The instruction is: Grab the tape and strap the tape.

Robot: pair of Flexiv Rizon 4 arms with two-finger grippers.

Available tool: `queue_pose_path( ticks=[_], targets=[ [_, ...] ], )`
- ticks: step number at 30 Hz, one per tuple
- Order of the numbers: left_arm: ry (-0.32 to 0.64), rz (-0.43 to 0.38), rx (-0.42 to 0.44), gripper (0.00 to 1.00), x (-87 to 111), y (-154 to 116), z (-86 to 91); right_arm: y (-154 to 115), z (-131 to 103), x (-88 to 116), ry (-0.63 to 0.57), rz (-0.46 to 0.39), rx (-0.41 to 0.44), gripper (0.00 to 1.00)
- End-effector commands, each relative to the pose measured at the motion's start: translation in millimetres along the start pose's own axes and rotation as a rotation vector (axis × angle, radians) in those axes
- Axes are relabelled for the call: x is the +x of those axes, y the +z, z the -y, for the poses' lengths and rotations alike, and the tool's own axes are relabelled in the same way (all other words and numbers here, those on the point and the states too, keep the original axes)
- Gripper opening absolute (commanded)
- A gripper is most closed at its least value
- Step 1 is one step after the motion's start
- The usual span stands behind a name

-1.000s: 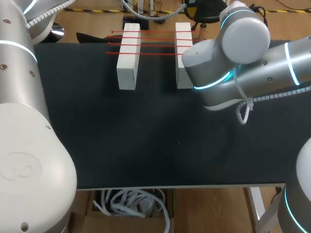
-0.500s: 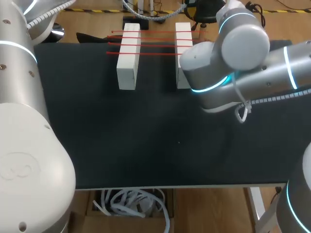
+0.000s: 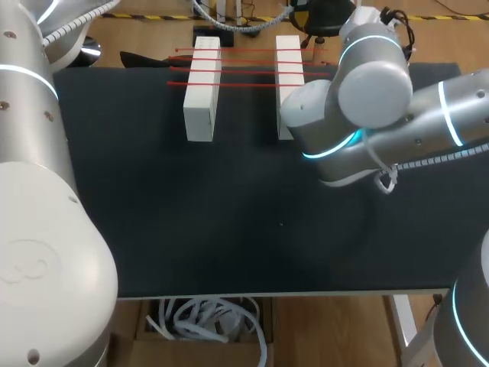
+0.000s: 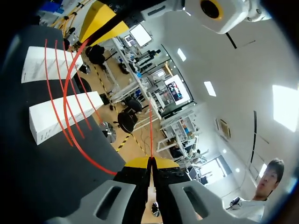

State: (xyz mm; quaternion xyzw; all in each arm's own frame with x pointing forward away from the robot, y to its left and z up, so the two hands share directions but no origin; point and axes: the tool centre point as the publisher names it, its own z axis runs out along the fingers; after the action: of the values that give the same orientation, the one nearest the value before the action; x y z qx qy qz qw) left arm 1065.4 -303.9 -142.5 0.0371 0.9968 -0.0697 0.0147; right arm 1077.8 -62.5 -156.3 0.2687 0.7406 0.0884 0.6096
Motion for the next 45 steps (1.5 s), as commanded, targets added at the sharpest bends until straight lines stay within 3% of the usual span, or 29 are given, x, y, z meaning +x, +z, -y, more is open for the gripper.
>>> queue_pose_path(
  ticks=[1, 15, 19, 22, 24, 27, 33, 45],
  targets=[
    [-0.001, -0.003, -0.005, 0.00, -0.8, -0.8, 0.5, 1.7, -0.9, 4.4, -0.011, 0.016, 0.015, 0.00],
    [-0.001, -0.003, -0.005, 0.00, -0.8, -0.8, 0.5, 3.3, -5.9, 3.4, -0.099, 0.062, -0.006, 0.00],
    [-0.001, -0.003, -0.005, 0.00, -0.8, -0.8, 0.5, 3.7, -6.0, 4.1, -0.065, 0.050, 0.007, 0.00],
    [-0.001, -0.003, -0.005, 0.00, -0.8, -0.8, 0.5, 7.5, -2.3, 4.2, 0.035, 0.020, 0.046, 0.00],
    [-0.001, -0.003, -0.005, 0.00, -0.8, -0.8, 0.5, 6.3, -1.1, 3.4, 0.029, 0.041, 0.040, 0.00],
    [-0.001, -0.003, -0.005, 0.00, -0.8, -0.8, 0.5, 4.0, 3.6, 5.4, 0.166, -0.011, 0.110, 0.00],
    [-0.001, -0.003, -0.005, 0.00, -0.8, -0.8, 0.5, 4.3, 10.2, 5.8, 0.223, -0.018, 0.152, 0.00],
    [-0.001, -0.003, -0.005, 0.00, -0.8, -0.8, 0.5, -0.6, 12.6, 13.2, 0.173, -0.053, 0.149, 0.00]
  ],
)
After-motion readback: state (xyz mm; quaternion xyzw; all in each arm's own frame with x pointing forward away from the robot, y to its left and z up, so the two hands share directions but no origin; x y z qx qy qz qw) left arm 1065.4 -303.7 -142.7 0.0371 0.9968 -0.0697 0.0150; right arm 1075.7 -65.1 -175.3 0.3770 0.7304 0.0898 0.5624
